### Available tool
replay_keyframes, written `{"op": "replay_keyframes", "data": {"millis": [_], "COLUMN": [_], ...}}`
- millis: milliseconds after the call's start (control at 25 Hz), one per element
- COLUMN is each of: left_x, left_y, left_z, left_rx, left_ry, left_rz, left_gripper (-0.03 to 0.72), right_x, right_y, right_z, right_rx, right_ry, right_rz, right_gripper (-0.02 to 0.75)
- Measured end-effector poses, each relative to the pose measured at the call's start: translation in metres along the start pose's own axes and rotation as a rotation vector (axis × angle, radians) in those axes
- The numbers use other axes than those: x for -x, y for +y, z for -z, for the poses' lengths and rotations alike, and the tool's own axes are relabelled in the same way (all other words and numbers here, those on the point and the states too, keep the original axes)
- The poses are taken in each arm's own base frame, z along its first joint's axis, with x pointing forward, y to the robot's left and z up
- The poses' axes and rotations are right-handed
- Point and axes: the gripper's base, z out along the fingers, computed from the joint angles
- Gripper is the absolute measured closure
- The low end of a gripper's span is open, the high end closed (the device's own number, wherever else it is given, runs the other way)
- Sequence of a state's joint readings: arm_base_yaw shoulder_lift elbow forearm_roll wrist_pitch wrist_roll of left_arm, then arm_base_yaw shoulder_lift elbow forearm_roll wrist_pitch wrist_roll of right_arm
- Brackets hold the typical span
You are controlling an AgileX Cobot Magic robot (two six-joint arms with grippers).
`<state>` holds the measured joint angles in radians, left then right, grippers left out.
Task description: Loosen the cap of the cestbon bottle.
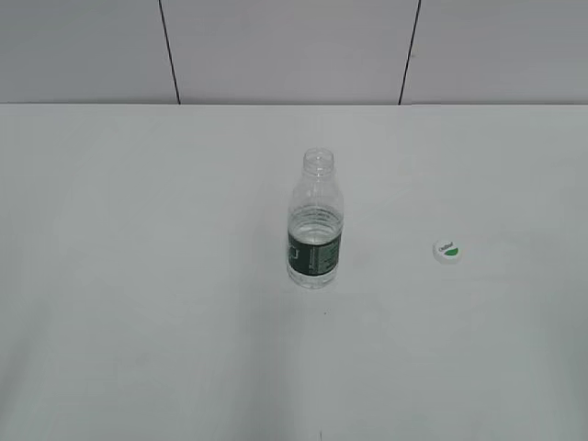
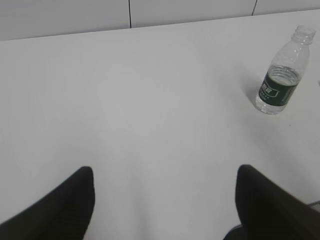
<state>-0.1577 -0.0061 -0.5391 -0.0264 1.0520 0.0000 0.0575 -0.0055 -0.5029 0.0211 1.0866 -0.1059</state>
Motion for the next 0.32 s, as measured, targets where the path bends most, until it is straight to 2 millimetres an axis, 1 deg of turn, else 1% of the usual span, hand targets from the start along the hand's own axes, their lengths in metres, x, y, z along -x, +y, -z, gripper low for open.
{"op": "replay_keyframes", "data": {"millis": [200, 320], "left_x": [0.0, 0.0], "left_y": [0.0, -0.0005], "left_z": [0.0, -0.0001], "left_rx": [0.004, 0.044], "left_ry": [0.0, -0.001], "left_rz": [0.002, 0.019], "left_gripper": [0.168, 0.168], "right_x": [0.0, 0.0], "right_y": [0.0, 0.0], "right_z": [0.0, 0.0], "right_rx": [0.0, 0.0], "right_ry": [0.0, 0.0], "right_rz": [-0.001, -0.001], "right_gripper": [0.147, 0.147]}}
